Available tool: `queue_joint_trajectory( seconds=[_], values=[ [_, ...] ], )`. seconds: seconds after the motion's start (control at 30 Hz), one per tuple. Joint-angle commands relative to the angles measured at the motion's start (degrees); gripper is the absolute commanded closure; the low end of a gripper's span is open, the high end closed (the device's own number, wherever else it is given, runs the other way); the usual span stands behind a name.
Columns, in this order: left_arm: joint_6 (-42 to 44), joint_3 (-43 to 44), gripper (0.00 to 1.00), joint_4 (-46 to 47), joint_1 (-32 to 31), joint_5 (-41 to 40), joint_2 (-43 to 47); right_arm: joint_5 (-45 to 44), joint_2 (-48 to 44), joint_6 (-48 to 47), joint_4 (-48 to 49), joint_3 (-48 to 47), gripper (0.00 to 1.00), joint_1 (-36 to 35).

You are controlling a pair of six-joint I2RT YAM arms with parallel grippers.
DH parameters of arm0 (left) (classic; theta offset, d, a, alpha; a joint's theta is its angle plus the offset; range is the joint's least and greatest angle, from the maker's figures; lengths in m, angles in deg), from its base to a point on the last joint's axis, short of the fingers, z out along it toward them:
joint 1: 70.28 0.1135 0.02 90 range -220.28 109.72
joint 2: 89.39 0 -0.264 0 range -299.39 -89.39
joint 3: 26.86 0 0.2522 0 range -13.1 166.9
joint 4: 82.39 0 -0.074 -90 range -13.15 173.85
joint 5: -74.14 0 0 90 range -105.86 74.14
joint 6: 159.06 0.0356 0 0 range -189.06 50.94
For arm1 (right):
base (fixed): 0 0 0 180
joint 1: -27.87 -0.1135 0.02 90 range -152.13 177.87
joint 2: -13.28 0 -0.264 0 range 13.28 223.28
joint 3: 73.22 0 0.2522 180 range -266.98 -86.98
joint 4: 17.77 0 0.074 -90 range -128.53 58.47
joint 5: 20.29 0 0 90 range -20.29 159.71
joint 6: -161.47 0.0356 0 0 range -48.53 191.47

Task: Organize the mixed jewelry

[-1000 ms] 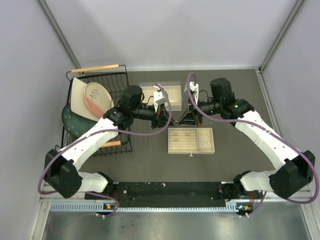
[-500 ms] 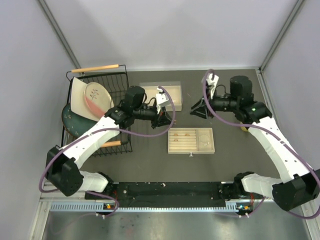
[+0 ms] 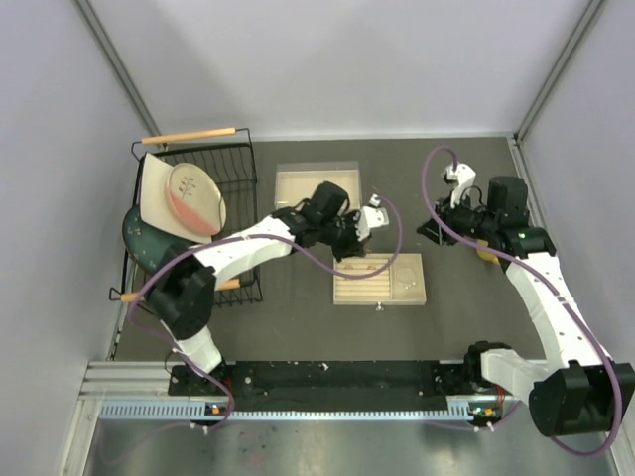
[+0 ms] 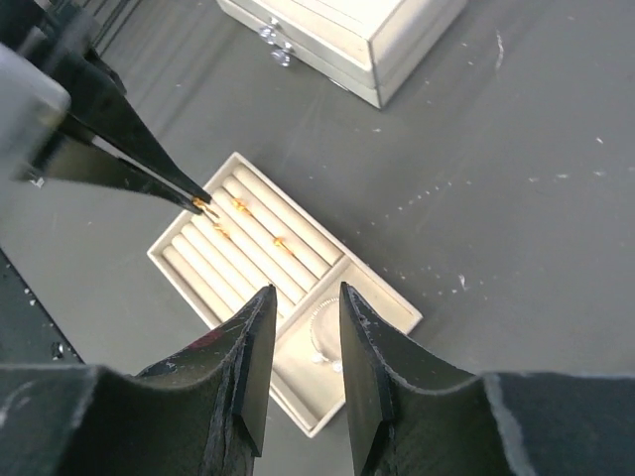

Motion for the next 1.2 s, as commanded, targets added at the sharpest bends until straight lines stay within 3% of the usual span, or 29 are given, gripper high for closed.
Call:
queue_joint_trajectory(
  seconds=[0.0,0.33,1.17],
  values=[
    [4.09,4.13,1.0,-0.11,-2.98,-4.97,-5.1,-0.34,-3.29,-0.72,1.7,1.74,0.68,2.81],
    [4.97,4.92,1.0,0.33,-6.85,-8.84,-12.4,0.9,-4.61,-1.69,2.14,4.99,0.69,4.31],
    [6.81,3.78,1.0,0.51,-8.88,-10.68,-15.48,2.13,-4.17,-1.25,4.07,6.84,0.69,4.57]
  ],
)
